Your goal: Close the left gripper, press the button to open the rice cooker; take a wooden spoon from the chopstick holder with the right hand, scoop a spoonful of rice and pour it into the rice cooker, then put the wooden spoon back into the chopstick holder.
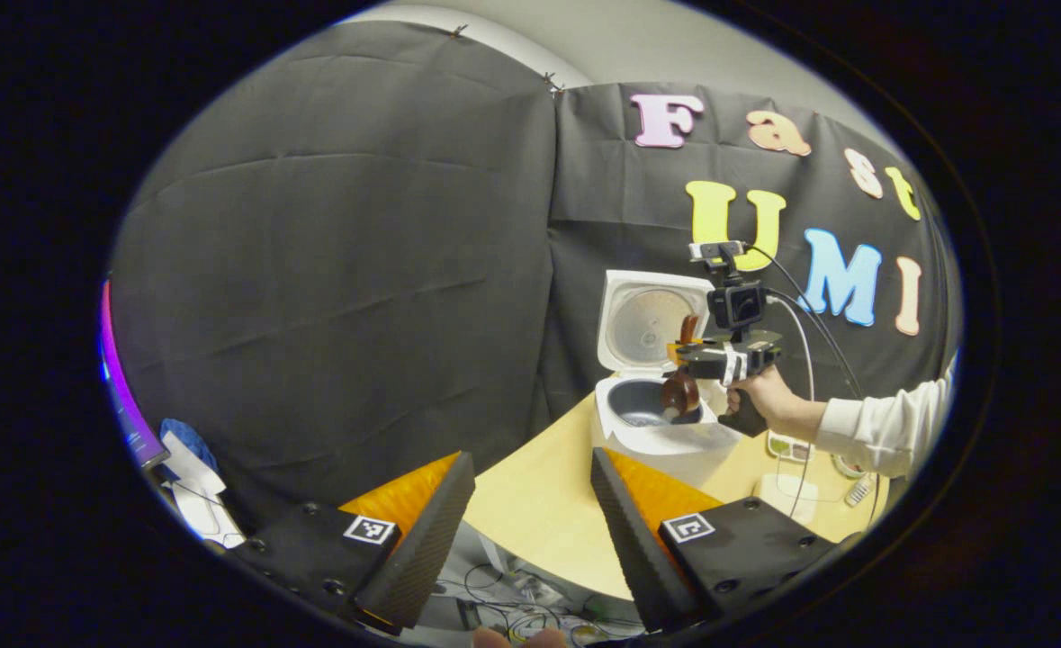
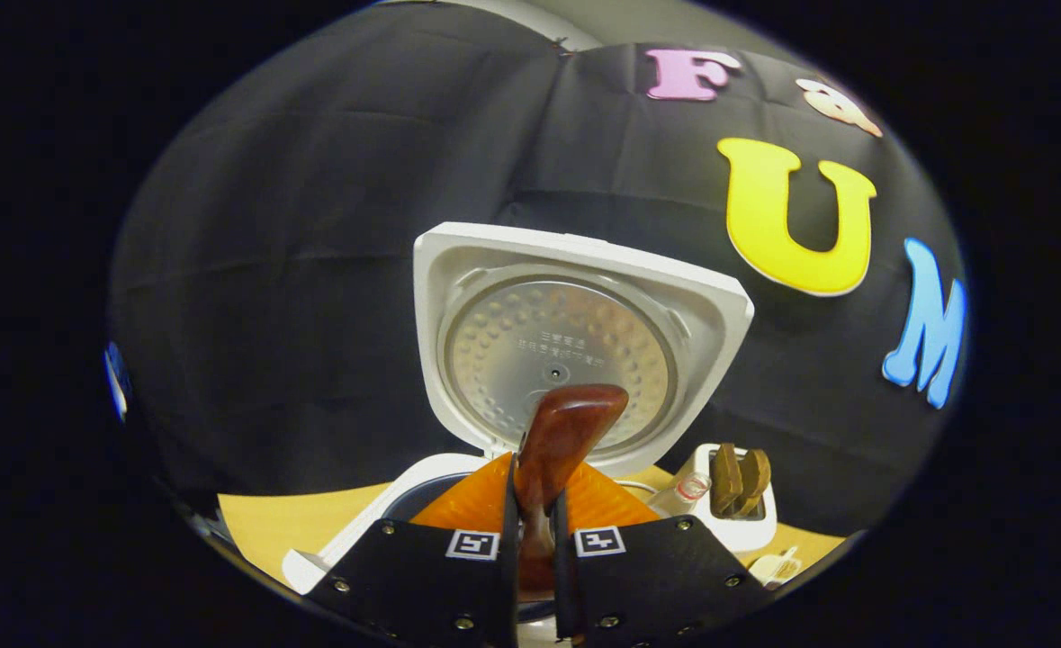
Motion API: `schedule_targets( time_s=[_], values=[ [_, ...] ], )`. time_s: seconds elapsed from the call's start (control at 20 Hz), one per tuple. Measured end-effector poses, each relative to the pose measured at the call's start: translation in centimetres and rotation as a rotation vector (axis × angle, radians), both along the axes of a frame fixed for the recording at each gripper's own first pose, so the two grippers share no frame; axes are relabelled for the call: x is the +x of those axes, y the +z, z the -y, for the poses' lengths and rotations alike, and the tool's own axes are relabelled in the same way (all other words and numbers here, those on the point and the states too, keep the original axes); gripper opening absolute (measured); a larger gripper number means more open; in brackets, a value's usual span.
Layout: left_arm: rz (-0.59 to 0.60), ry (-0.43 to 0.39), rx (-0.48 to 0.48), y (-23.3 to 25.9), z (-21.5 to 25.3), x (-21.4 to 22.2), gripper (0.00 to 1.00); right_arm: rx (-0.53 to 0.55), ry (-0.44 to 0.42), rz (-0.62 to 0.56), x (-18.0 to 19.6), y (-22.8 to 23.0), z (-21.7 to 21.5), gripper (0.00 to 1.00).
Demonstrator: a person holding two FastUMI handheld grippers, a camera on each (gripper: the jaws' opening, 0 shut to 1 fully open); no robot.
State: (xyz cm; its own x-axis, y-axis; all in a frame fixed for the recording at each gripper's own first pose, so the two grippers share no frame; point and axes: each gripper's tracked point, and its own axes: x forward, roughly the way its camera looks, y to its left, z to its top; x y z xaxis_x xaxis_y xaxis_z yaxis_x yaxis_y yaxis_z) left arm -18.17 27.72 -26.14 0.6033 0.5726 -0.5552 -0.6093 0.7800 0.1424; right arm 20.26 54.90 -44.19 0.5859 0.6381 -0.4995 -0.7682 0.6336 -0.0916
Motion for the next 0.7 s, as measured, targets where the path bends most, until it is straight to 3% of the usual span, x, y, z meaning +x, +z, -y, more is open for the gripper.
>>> schedule_targets(
  time_s=[0.15, 0.3, 0.45, 0.6, 0.7],
  values=[
    [-0.003, -0.006, 0.0, -0.4, 0.0, -0.1, 0.92, -0.069, 0.047, 0.106, -0.5, 0.2, 0.3, 0.17],
    [0.003, -0.015, 0.002, -0.4, 0.1, 0.1, 0.92, -0.076, 0.049, 0.108, -0.5, 0.3, 0.3, 0.16],
    [0.017, -0.03, 0.004, -0.2, 0.5, -0.3, 0.92, 0.051, -0.007, -0.073, -0.9, 1.1, 0.2, 0.17],
    [0.032, -0.048, 0.007, 0.2, 0.8, -0.3, 0.92, 0.255, -0.137, -0.328, -0.5, 2.7, 1.2, 0.16],
    [0.051, -0.061, 0.007, 0.6, 0.9, -0.2, 0.92, 0.353, -0.203, -0.405, 0.6, 4.2, 2.8, 0.16]
  ],
)
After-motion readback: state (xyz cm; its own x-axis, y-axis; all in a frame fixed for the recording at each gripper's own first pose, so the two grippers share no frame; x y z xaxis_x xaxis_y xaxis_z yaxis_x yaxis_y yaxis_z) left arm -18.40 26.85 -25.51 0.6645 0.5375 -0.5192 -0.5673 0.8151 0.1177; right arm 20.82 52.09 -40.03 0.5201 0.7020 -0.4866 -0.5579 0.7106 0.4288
